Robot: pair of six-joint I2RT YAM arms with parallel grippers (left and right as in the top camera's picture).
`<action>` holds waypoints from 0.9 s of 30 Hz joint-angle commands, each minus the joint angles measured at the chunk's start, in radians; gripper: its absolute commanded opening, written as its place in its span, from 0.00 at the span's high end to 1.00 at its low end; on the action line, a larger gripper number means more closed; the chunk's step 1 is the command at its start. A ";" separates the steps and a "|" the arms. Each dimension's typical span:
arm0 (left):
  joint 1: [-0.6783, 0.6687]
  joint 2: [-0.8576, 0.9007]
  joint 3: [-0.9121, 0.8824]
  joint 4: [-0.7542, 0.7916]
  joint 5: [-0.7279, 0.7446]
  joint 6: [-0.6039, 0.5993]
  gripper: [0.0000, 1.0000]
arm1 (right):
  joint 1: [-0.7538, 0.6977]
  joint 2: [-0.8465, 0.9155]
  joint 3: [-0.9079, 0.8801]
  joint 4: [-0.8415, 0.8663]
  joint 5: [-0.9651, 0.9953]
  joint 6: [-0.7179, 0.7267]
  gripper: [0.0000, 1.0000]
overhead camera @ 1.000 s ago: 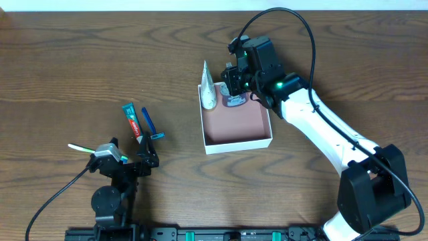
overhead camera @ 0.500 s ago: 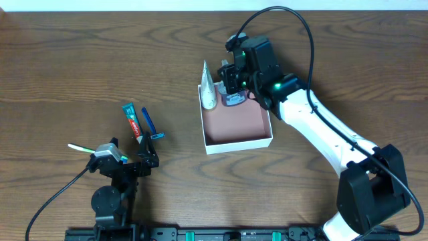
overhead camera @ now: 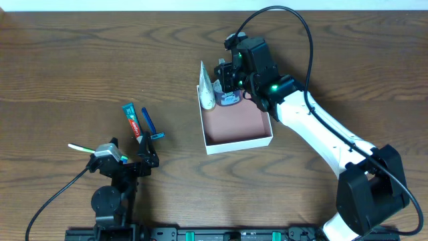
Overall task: Pack container
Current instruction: 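Lower the soap bottle into the box next to the tube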
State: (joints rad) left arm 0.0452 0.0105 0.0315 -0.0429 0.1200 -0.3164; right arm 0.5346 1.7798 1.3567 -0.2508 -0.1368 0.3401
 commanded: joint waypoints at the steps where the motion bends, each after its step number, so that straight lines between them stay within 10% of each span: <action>1: 0.007 -0.005 -0.027 -0.015 0.000 0.009 0.02 | 0.016 -0.001 0.021 0.014 0.003 0.023 0.62; 27: 0.007 -0.005 -0.027 -0.015 0.000 0.009 0.02 | -0.098 -0.159 0.026 -0.163 0.021 0.075 0.77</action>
State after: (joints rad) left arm 0.0452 0.0105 0.0315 -0.0429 0.1196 -0.3168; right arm 0.4652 1.6638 1.3628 -0.3740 -0.1299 0.3771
